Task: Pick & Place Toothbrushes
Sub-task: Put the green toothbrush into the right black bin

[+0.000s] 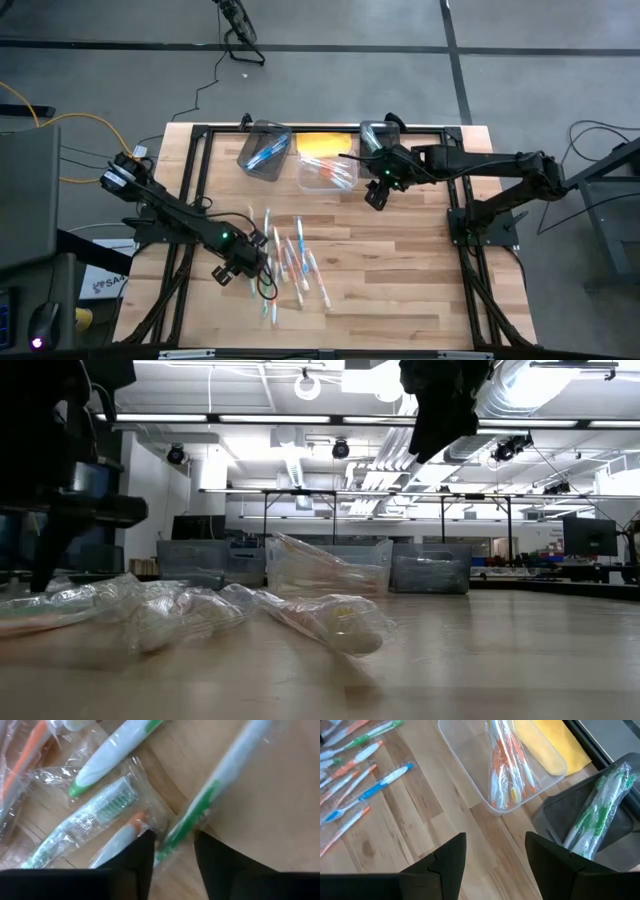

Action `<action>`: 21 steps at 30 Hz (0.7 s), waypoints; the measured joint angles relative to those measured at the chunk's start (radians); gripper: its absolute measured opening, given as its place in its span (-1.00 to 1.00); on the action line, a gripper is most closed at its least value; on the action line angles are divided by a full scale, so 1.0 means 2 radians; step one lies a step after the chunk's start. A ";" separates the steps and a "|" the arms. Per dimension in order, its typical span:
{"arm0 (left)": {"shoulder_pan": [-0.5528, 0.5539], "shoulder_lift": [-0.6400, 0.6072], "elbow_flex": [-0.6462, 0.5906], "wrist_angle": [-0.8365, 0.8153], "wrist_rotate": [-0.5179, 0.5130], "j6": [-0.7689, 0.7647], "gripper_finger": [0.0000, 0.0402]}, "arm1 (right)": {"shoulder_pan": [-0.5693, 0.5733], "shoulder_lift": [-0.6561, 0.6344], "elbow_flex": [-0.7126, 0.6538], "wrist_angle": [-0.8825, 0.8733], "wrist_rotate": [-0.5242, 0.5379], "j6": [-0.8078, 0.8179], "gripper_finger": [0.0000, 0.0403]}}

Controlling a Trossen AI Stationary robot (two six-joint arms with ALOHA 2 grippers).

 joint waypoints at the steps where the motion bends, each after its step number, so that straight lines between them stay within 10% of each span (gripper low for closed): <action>1: 0.000 0.000 0.000 -0.001 0.000 0.000 -0.42 | 0.000 0.000 0.000 0.000 0.000 0.000 -0.03; 8: 0.001 -0.010 0.003 -0.009 0.017 -0.005 -0.93 | 0.000 0.000 0.000 -0.001 -0.002 0.002 -0.03; 21: 0.000 -0.010 0.138 -0.155 0.071 -0.041 -0.96 | 0.003 0.000 0.000 -0.001 -0.002 0.002 -0.03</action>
